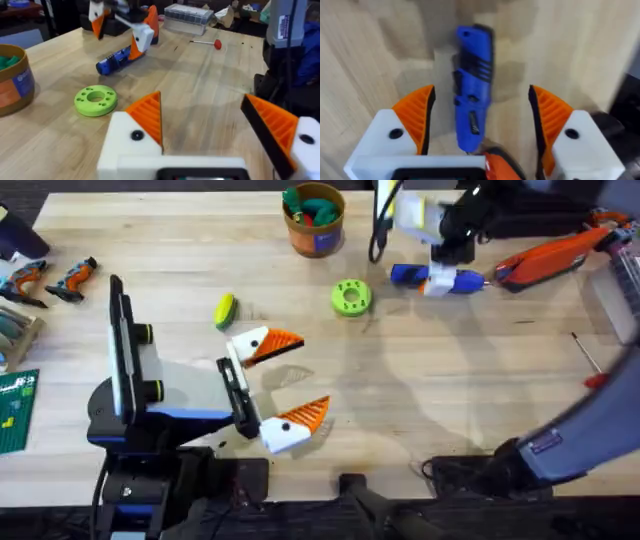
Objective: Pick up the gripper from the table and insert it into the empty holder that is missing its gripper. Then pick up a screw, insert it into the mounting hole, and use the screwdriver to tighten it. Finally, clean up the table by picking up the vegetable and placing it into the bucket.
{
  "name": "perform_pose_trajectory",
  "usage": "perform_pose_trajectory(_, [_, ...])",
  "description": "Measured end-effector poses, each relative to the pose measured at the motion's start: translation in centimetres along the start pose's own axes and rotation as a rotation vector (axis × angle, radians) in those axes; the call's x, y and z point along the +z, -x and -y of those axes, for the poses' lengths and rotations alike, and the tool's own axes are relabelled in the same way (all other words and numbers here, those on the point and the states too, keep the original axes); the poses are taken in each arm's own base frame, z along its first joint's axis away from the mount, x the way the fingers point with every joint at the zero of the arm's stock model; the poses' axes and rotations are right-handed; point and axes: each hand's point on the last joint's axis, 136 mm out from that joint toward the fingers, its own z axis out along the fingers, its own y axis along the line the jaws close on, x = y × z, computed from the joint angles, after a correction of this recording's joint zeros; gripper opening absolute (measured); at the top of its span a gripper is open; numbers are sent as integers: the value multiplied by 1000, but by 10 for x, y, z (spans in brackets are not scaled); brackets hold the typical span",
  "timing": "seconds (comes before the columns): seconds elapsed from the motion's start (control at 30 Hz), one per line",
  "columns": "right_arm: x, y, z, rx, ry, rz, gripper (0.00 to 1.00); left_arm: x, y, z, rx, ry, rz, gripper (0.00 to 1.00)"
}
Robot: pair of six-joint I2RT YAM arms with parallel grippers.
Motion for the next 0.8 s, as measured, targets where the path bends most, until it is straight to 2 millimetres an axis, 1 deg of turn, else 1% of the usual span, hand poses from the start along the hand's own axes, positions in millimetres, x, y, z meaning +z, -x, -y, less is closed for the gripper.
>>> perform_pose_trajectory(0.03, [-12,4,5,20,-37,14,980,0,0,0,1,0,0,976])
perform_pose_trajectory(0.13, [-60,18,21,132,-177,82,981,0,0,-1,5,3,1,985])
perform_pose_trajectory(0.2, [-93,25,30,255,-261,143,981,0,3,-7,24,38,10,985])
perform_pose_trajectory(0.23, [-106,28,33,315,-294,173,981,0,8,-12,52,67,25,985])
perform_pose_trajectory(0.27, [-120,29,36,378,-326,206,981,-1,17,-18,88,104,52,985])
perform_pose_trajectory(0.3, [-164,33,37,592,-392,318,981,-12,46,-42,155,273,118,984])
perform_pose_trajectory(0.37, [-180,32,31,690,-394,358,981,-20,49,-55,117,359,101,984])
perform_pose_trajectory(0.4, [-201,27,13,840,-369,398,982,-35,58,-70,51,476,45,984])
perform_pose_trajectory(0.5, [-217,16,-13,957,-329,404,982,-49,73,-81,-5,571,-21,984])
perform_pose_trajectory(0.6, [-229,6,-38,1019,-294,389,982,-62,90,-93,-64,651,-84,985])
perform_pose_trajectory(0.7, [-236,-3,-61,1057,-263,365,982,-74,103,-107,-168,720,-155,984])
perform_pose_trajectory(0.8, [-233,-8,-76,1086,-253,363,982,-85,111,-119,-278,768,-233,983])
